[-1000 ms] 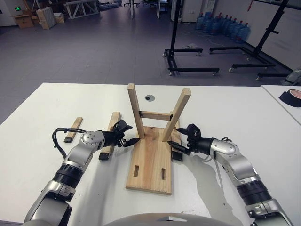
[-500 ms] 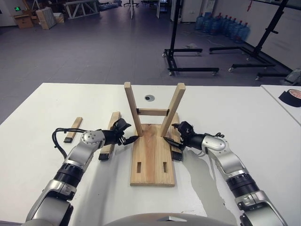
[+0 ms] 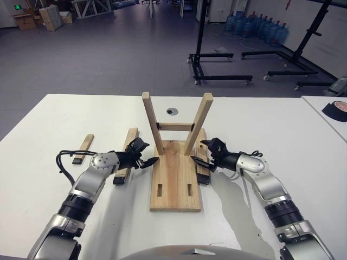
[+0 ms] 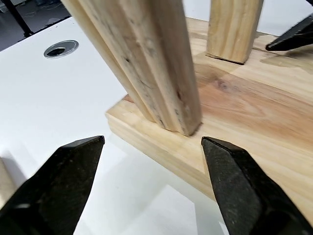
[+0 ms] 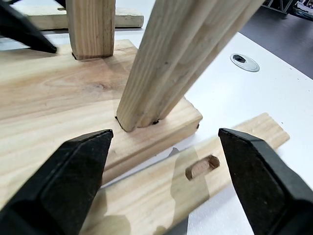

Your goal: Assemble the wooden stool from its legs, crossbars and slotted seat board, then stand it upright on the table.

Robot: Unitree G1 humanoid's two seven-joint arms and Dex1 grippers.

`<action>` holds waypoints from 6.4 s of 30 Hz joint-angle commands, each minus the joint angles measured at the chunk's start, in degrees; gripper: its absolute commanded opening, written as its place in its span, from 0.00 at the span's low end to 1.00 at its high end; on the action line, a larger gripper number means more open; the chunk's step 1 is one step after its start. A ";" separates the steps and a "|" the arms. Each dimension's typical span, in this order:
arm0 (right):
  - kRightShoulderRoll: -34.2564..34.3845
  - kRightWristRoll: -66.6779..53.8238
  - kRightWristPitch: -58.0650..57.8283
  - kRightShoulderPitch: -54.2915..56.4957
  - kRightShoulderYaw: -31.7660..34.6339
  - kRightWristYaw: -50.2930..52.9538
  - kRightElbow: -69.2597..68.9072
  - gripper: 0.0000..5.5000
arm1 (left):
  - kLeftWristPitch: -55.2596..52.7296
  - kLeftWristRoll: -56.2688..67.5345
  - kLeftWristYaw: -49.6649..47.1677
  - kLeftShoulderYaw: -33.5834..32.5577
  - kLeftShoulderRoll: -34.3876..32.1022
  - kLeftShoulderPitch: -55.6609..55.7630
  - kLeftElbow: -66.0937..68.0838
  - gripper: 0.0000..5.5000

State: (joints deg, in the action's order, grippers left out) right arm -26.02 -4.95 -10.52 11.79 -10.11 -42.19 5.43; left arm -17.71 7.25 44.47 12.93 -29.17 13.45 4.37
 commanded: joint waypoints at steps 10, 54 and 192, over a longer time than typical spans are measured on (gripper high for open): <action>9.23 -13.15 -11.26 -9.54 14.05 13.65 -15.37 0.73 | -9.71 4.03 -15.95 -26.08 -4.22 -8.91 -6.87 0.66; 14.36 -19.73 -19.68 -11.90 8.60 17.47 -24.17 0.73 | 13.95 7.63 -26.72 -32.60 3.45 -5.76 15.12 0.24; 8.71 -13.17 -30.28 -4.10 12.95 40.76 -12.73 0.07 | 18.10 -4.41 -19.03 -11.09 6.62 -14.44 -10.30 0.47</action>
State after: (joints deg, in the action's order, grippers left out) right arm -18.97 -18.38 -37.82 10.64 2.43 -1.64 -11.69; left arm 0.32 3.34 25.56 1.65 -22.69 -1.16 -6.44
